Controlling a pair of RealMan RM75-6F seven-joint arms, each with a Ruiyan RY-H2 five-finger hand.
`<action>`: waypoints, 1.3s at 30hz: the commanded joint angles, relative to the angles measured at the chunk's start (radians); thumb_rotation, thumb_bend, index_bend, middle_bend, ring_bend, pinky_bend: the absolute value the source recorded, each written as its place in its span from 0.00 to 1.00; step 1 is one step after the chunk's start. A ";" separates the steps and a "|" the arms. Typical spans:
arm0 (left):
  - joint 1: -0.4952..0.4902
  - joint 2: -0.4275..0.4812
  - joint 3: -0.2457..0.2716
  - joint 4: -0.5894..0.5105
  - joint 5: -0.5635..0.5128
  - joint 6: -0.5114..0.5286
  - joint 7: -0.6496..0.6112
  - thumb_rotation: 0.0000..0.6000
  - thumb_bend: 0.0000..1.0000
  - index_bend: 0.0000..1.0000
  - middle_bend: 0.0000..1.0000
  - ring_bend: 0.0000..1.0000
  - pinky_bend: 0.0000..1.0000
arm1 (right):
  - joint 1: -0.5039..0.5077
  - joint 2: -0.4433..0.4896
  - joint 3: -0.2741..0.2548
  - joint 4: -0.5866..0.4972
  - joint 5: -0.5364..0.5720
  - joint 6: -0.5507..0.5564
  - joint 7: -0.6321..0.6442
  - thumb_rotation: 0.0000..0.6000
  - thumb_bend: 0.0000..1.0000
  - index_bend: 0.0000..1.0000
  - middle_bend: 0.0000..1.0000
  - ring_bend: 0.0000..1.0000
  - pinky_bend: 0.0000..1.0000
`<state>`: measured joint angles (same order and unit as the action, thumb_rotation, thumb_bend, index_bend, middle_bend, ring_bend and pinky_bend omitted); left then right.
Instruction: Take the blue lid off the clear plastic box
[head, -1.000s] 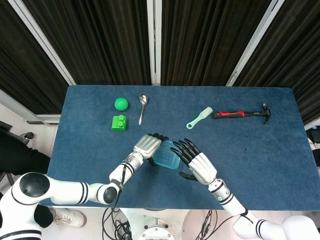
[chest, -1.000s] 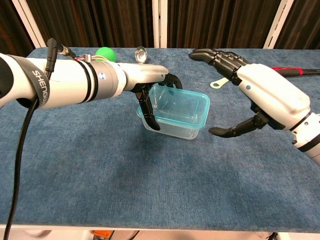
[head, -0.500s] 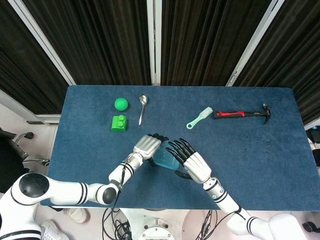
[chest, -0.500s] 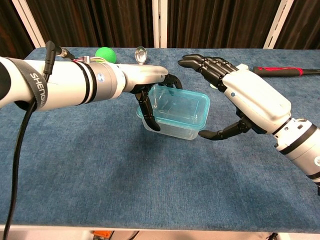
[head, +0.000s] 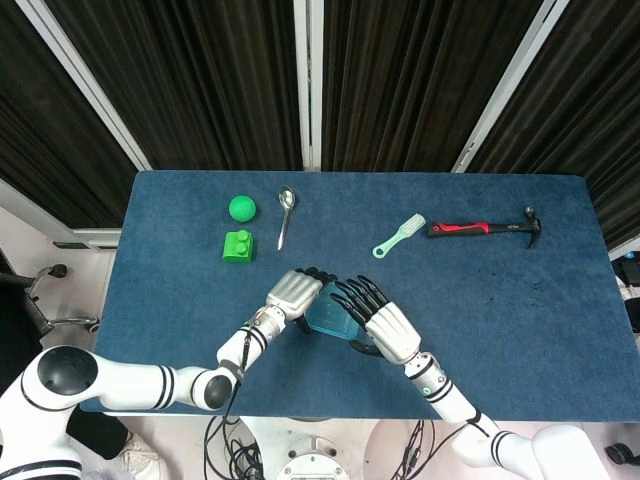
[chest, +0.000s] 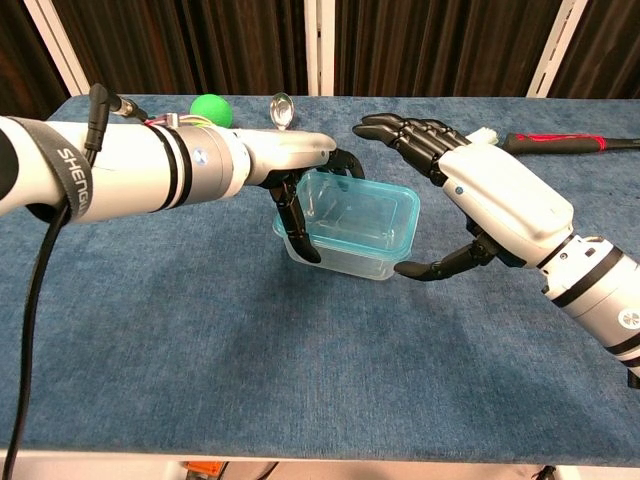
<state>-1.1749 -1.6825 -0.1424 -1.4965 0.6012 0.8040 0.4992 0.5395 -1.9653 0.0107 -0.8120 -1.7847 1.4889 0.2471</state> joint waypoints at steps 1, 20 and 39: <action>-0.001 -0.002 0.001 0.003 0.000 -0.001 0.001 1.00 0.00 0.22 0.23 0.12 0.25 | 0.002 -0.001 0.002 0.001 0.003 0.006 0.002 1.00 0.04 0.00 0.00 0.00 0.00; -0.009 -0.021 0.003 0.028 0.005 -0.003 0.010 1.00 0.00 0.22 0.23 0.12 0.25 | 0.013 0.010 0.009 -0.007 0.026 0.028 0.013 1.00 0.04 0.00 0.00 0.00 0.00; 0.032 0.029 -0.041 -0.033 0.060 -0.049 -0.119 1.00 0.00 0.07 0.18 0.10 0.22 | 0.029 -0.073 0.003 0.170 0.005 0.120 0.058 1.00 0.36 0.29 0.16 0.00 0.00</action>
<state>-1.1521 -1.6653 -0.1742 -1.5164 0.6505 0.7676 0.4016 0.5662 -2.0336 0.0159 -0.6481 -1.7786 1.6072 0.3052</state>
